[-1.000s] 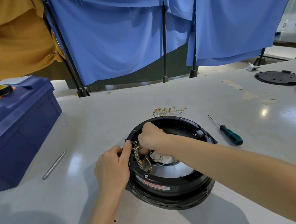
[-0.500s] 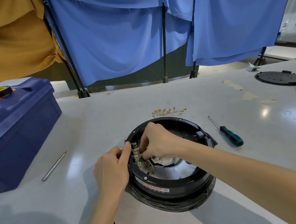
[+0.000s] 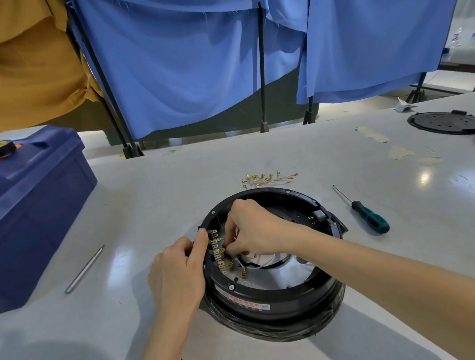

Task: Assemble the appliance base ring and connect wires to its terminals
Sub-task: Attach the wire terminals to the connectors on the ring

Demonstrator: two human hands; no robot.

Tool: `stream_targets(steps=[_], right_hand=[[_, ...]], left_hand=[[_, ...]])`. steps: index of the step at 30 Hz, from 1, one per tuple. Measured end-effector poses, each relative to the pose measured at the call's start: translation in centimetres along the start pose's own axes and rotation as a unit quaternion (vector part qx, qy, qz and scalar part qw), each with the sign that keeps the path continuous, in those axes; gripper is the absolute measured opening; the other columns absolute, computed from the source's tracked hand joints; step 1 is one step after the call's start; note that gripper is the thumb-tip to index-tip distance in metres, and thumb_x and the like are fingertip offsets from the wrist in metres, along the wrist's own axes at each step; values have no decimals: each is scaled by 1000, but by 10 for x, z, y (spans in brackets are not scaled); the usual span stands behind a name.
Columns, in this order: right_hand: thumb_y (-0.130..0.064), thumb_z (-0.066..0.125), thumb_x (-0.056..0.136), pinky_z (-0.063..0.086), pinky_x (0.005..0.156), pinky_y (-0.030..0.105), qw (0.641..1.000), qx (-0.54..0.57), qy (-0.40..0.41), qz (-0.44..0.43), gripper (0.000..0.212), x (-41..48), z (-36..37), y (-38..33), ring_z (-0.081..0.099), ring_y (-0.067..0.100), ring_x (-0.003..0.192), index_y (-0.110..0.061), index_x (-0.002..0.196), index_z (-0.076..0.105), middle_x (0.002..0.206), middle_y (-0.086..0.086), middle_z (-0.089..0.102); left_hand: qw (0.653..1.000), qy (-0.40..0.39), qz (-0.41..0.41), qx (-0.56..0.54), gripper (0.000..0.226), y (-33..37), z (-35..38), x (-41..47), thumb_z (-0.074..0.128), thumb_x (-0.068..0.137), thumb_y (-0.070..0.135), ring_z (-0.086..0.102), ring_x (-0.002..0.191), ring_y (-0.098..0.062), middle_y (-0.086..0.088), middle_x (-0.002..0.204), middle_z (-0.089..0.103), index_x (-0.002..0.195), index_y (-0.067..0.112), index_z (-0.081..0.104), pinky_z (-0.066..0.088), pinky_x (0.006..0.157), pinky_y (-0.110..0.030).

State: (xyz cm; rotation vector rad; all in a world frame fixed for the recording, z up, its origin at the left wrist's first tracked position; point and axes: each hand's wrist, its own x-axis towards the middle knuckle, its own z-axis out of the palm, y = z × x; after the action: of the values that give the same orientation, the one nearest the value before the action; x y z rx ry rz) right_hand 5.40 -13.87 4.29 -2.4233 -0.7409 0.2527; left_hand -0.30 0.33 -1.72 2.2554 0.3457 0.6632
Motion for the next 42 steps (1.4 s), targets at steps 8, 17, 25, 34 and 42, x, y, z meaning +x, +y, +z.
stream_targets(steps=[8,17,25,34,42], right_hand=[[-4,76,75,33,40,10,1000,11,4,10,6,-1,0,-1,45,6,46,-2,80,76,53,-3,54],[-6,77,76,31,41,11,999,22,17,26,5,0,3,-1,46,7,49,-3,79,76,55,-4,54],[-6,78,75,32,43,13,999,26,26,34,4,-1,5,-2,47,7,49,-3,76,76,55,-4,54],[-3,77,74,37,47,18,998,27,33,50,4,0,7,-4,49,11,51,-1,77,75,57,0,56],[5,74,73,44,43,18,992,92,4,87,6,0,2,-3,52,15,40,2,68,71,49,8,57]], left_hand=[[1000,-1,-8,-1,62,0,1,1,55,92,46,33,47,-17,3,39,29,44,20,25,23,49,-32],[1000,1,-5,-5,62,1,1,0,51,90,52,33,47,-18,3,39,29,44,20,25,23,49,-33],[1000,7,-9,-5,64,0,2,1,56,92,44,32,47,-17,3,38,28,42,20,24,22,48,-33],[1000,0,-6,4,62,0,2,0,53,93,47,35,49,-19,3,41,34,44,20,26,23,49,-33],[999,-8,2,32,60,2,1,1,47,93,49,37,47,-18,2,41,34,46,19,28,23,49,-31]])
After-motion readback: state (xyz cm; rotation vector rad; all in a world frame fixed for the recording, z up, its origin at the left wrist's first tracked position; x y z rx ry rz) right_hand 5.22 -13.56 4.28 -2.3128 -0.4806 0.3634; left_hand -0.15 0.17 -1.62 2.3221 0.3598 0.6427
